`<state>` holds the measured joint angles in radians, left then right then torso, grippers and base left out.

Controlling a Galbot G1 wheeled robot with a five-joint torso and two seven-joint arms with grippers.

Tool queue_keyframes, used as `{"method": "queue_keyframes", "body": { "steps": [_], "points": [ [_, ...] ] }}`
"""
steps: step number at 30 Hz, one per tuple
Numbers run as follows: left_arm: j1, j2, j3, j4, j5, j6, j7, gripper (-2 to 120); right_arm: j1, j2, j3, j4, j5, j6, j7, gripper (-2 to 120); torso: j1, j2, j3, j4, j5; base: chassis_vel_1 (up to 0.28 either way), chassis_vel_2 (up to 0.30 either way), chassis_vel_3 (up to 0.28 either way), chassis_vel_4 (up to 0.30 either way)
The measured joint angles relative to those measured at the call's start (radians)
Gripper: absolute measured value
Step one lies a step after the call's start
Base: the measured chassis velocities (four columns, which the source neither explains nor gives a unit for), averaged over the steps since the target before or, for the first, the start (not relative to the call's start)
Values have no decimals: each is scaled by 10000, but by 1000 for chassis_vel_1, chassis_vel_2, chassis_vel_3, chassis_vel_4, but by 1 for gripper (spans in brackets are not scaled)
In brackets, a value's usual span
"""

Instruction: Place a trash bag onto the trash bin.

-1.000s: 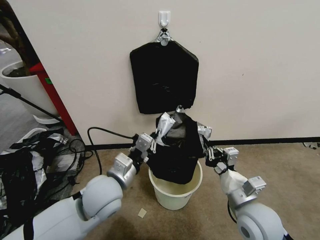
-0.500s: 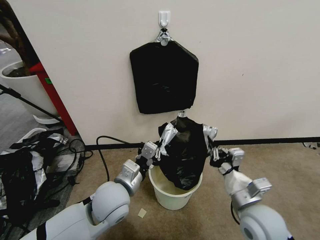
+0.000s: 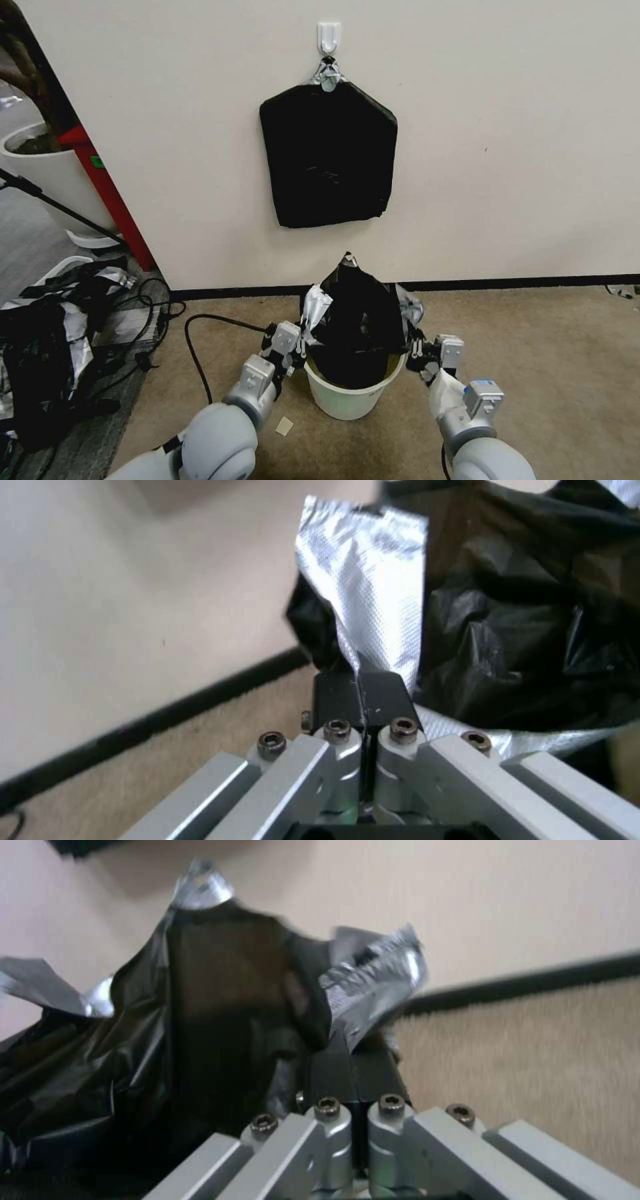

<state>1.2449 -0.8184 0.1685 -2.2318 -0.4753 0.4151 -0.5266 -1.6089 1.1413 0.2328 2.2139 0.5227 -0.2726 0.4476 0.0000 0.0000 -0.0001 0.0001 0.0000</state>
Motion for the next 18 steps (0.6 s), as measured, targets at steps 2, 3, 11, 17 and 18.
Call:
{"method": "queue_keyframes", "body": {
  "steps": [2,3,11,17,18],
  "points": [
    [87,112,-4,-230,-246,262,-203,0,96,-99,-128,166,264,-465,345,0,0,0,0,0,-1,0,0,0,0],
    [157,446,31,-594,-809,669,-465,0,440,-310,-428,426,1027,-1476,1245,0,0,0,0,1,1,0,0,0,0],
    [419,849,124,-806,-1655,1056,-932,0,447,-654,-456,670,1380,-2249,2210,0,0,0,0,0,-1,0,0,0,0],
    [659,593,410,-590,-1588,1062,-1101,0,399,-757,-601,799,2183,-2863,3219,0,0,0,0,-1,0,0,0,0,0],
    [659,593,410,-590,-1588,1062,-1101,0,399,-757,-601,799,2183,-2863,3219,0,0,0,0,-1,0,0,0,0,0]
  ]
}}
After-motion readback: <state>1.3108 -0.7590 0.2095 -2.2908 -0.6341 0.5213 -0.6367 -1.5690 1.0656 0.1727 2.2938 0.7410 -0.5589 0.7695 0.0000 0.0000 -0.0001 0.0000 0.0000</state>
